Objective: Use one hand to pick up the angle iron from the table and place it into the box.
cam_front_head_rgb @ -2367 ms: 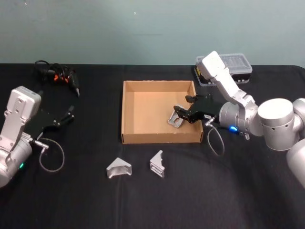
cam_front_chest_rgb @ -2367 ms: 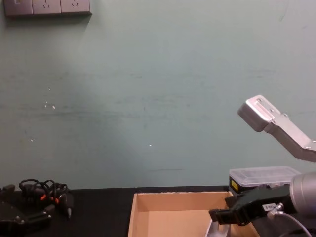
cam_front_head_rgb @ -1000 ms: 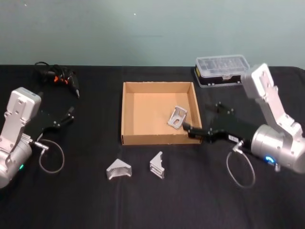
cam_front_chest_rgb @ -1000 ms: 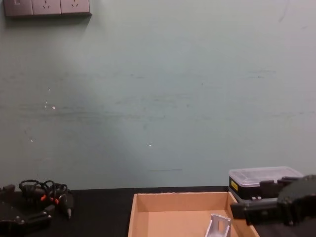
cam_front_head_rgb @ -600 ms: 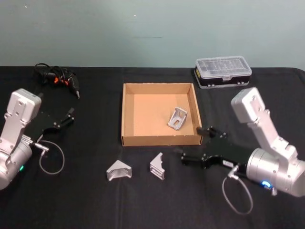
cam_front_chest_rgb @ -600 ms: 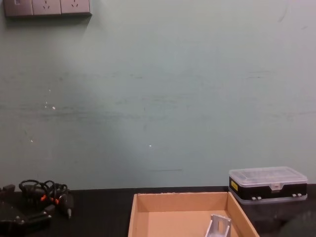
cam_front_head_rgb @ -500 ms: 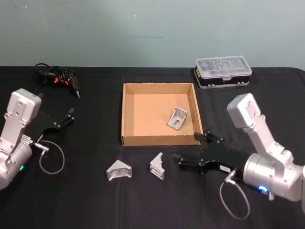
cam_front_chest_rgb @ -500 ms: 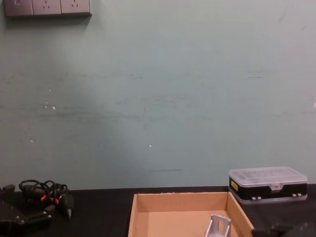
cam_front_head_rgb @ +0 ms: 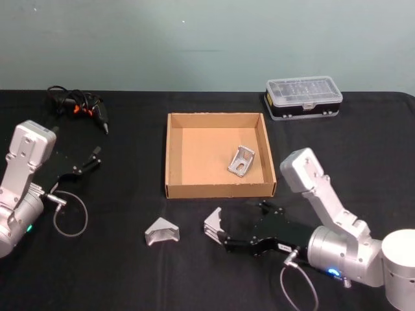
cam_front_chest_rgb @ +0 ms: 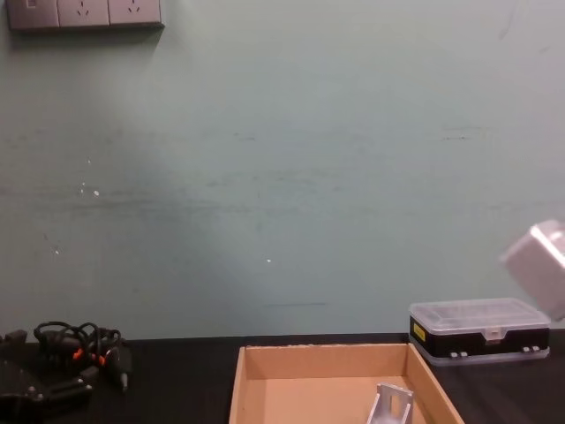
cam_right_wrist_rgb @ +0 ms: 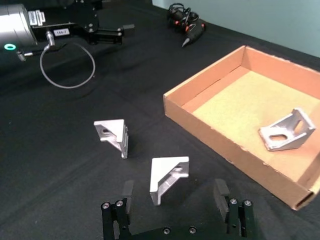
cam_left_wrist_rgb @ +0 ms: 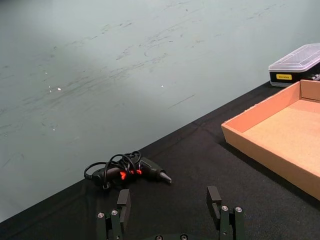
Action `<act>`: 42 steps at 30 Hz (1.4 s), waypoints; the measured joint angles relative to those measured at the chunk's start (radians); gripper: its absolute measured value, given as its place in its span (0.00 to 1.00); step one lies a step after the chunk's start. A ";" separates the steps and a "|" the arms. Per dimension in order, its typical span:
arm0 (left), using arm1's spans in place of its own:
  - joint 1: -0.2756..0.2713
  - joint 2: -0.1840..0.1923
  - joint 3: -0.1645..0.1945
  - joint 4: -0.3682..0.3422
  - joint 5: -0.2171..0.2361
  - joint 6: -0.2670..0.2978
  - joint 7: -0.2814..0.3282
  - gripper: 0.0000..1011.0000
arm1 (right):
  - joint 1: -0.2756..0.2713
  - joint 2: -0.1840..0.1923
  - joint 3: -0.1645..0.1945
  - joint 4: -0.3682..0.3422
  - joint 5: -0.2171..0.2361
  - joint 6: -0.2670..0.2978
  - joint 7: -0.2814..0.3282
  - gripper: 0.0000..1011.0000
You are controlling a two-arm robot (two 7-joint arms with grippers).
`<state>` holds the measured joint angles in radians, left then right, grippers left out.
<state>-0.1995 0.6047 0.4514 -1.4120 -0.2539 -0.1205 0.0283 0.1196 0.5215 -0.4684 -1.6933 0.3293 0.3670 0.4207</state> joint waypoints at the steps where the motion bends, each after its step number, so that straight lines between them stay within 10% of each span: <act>1: 0.000 0.000 0.000 0.000 0.000 0.000 0.000 0.99 | 0.005 -0.004 -0.007 0.003 -0.006 0.007 -0.001 0.99; 42: 0.000 0.000 0.000 0.000 0.000 0.000 0.000 0.99 | 0.063 -0.068 -0.063 0.079 -0.088 0.043 0.019 0.99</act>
<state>-0.1995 0.6047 0.4514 -1.4120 -0.2539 -0.1205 0.0283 0.1824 0.4532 -0.5312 -1.6141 0.2412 0.4104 0.4393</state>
